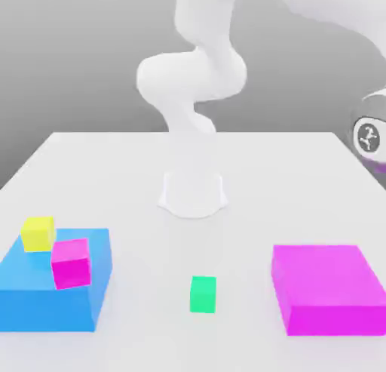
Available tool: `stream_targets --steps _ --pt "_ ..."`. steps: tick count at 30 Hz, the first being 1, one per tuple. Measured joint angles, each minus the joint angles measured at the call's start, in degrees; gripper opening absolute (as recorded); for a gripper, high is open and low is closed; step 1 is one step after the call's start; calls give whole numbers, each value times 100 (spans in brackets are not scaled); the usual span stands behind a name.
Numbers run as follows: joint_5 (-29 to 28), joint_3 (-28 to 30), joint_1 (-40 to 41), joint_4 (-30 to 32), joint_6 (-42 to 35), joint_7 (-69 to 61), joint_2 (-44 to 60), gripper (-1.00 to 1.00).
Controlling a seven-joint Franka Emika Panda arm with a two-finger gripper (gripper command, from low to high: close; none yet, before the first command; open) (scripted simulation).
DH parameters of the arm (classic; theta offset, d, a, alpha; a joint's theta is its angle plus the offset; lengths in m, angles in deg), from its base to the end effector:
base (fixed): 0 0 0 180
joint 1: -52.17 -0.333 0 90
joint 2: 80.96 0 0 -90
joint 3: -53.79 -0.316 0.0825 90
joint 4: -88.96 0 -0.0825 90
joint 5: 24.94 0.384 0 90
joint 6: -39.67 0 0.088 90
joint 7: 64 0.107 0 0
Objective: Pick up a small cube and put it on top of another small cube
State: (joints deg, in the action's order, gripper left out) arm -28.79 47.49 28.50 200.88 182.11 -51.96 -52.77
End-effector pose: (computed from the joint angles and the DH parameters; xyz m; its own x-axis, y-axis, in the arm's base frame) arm 0.5419 0.3097 0.2292 0.9383 0.3434 0.0419 0.3443 -0.9387 -0.0177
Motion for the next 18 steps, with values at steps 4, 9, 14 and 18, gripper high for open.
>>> stream_targets --steps 4,9,14,18 --pt "-232 46 -191 -221 361 -57 828 0" --pt "-269 92 -235 -311 597 -45 1170 -100" --pt "-243 80 -231 -274 486 -64 1028 -100" --pt "-211 36 -62 91 128 -360 302 -100"
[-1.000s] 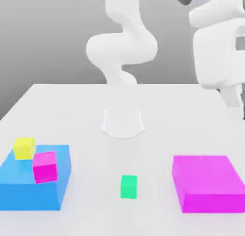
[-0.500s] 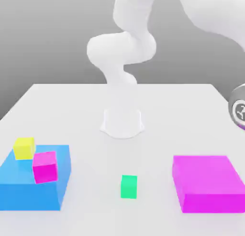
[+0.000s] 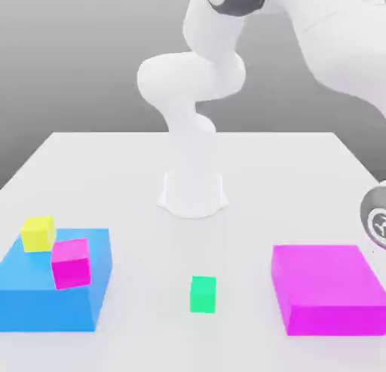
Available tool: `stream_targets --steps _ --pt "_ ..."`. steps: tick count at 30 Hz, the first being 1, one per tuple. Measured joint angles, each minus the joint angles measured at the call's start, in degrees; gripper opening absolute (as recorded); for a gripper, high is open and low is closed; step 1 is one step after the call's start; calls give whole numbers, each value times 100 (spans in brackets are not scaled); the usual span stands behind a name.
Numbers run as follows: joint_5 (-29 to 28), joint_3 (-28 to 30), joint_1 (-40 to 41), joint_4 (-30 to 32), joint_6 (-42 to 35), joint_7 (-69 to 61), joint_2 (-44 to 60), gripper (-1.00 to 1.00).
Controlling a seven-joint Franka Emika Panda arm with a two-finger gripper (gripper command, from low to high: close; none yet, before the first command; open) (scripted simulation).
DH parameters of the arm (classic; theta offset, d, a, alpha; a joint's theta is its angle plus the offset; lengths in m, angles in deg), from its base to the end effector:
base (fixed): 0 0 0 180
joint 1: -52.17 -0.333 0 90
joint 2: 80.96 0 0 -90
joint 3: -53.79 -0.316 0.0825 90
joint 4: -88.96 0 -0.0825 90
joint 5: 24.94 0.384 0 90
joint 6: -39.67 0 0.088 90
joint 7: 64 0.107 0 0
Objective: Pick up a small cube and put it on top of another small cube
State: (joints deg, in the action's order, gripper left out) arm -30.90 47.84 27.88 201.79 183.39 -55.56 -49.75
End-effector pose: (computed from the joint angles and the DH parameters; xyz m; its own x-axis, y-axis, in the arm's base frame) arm 0.5312 0.3087 0.1923 0.9006 0.4345 -0.0001 0.4345 -0.9006 0.0078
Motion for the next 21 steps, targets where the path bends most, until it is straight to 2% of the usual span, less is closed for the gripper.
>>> stream_targets --steps 11,21 --pt "-208 195 1146 2234 416 -2604 -1853 -100" --pt "199 546 1917 4326 909 -5511 -3456 -100"
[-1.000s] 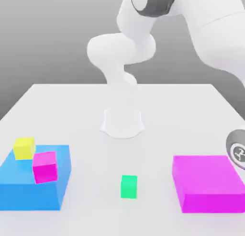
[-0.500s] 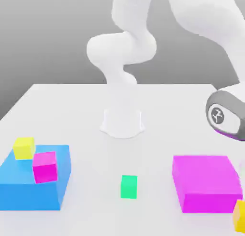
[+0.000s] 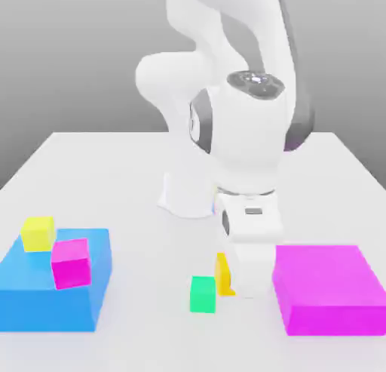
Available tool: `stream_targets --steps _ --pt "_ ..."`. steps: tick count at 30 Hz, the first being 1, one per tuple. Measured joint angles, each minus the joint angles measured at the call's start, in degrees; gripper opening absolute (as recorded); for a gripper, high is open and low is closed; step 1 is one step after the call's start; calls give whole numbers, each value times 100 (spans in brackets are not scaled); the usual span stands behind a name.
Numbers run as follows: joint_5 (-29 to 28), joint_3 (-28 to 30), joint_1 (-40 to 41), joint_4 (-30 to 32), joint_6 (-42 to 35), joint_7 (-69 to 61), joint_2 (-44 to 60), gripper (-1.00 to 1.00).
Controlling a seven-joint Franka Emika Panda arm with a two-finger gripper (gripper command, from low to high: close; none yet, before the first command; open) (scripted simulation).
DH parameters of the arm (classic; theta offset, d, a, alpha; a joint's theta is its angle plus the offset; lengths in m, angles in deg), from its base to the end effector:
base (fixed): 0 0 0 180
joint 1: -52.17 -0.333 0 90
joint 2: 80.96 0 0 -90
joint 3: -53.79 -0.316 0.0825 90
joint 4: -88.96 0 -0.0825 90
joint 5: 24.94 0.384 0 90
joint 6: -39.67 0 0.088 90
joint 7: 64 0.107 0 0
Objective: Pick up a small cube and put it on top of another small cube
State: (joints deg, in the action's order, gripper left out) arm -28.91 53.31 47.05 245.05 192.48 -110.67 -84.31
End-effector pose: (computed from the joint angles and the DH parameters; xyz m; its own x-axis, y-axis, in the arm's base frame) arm 0.3991 0.0411 0.2428 0.5621 0.8267 -0.0233 0.8270 -0.5617 0.0222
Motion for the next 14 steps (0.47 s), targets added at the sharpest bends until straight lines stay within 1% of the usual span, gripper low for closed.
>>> stream_targets --steps 3,4,6,11,12,14 --pt "207 203 -14 633 148 -929 -472 -100" --pt "250 270 -43 753 248 -1113 -491 -100" --pt "333 313 -71 823 545 -1292 -266 -100" --pt "499 289 -75 793 1453 -1449 675 -100" --pt "516 281 -69 787 1575 -1460 805 100" --pt "516 281 -69 787 1574 -1460 805 100"
